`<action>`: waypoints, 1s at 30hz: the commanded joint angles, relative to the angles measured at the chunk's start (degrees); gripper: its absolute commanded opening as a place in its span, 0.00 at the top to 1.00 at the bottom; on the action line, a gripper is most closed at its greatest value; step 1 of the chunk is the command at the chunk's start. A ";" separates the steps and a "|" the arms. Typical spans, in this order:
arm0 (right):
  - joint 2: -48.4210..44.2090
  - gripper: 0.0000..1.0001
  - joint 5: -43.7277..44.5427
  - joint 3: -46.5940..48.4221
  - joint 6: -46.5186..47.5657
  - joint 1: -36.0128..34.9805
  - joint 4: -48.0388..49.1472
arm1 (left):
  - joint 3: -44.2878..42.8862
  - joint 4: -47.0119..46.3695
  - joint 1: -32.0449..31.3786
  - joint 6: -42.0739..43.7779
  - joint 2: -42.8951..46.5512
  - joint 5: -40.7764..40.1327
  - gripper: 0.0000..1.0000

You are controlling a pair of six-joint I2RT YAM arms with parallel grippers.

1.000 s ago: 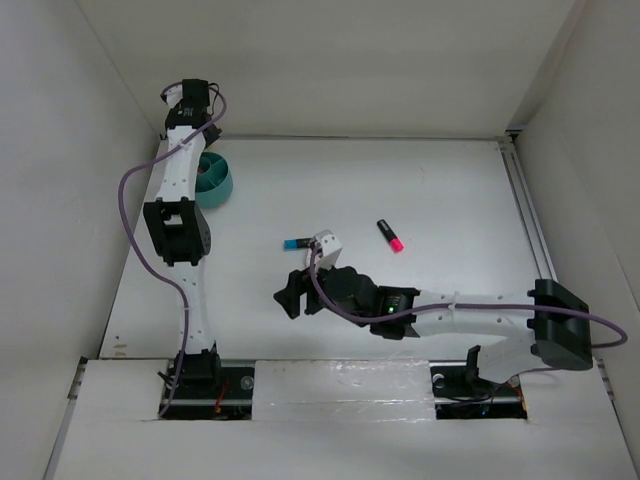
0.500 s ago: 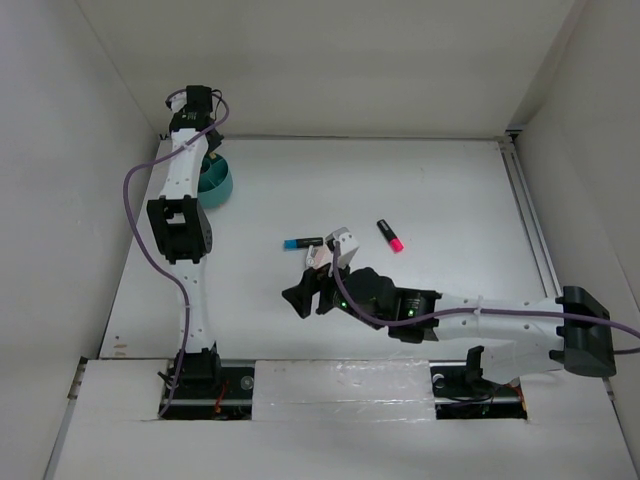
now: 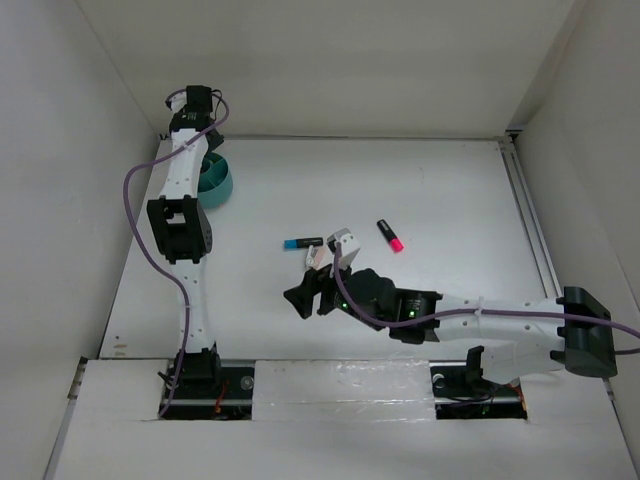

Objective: Sort the stationery into containers
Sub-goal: Place the stationery in the storage box, then pick up the stapler from the center of the board.

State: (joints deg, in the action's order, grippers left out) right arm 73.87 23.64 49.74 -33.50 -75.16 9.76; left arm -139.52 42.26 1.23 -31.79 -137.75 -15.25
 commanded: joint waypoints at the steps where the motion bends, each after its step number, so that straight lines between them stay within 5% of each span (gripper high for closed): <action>1: -2.23 0.23 1.15 -0.34 -0.61 -1.05 1.75 | 0.13 -1.04 0.26 0.24 4.86 -0.75 0.72; 9: -2.23 0.23 2.29 -0.34 -1.13 -1.05 1.23 | -0.49 -0.34 0.26 -0.29 8.46 0.30 0.73; 13: -1.54 0.22 3.78 -0.34 -1.13 -1.05 0.71 | -1.62 -1.48 0.26 0.76 12.15 5.73 0.62; 16: 1.79 0.16 5.71 1.94 -2.71 -1.05 -2.09 | -2.16 -1.48 0.26 2.34 15.84 9.08 0.34; 18: 3.82 0.00 11.14 4.22 -5.86 -1.05 -6.31 | -1.29 -1.48 0.78 2.35 19.70 12.42 0.06; 19: 4.96 0.00 13.52 7.27 -7.62 -1.05 -9.03 | -0.58 -2.09 0.79 2.96 21.28 14.09 0.00; 23: 10.94 0.00 21.18 15.73 -15.72 0.27 -26.35 | 6.37 -3.58 2.37 3.75 31.32 18.94 0.00; 30: 14.73 0.00 15.56 24.09 -17.57 8.79 -37.34 | 40.42 -17.55 2.37 2.61 58.62 26.22 0.00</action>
State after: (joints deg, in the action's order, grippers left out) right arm 88.99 38.50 70.52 -48.49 -68.55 -19.77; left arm -107.96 31.70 3.84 -28.95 -86.04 6.59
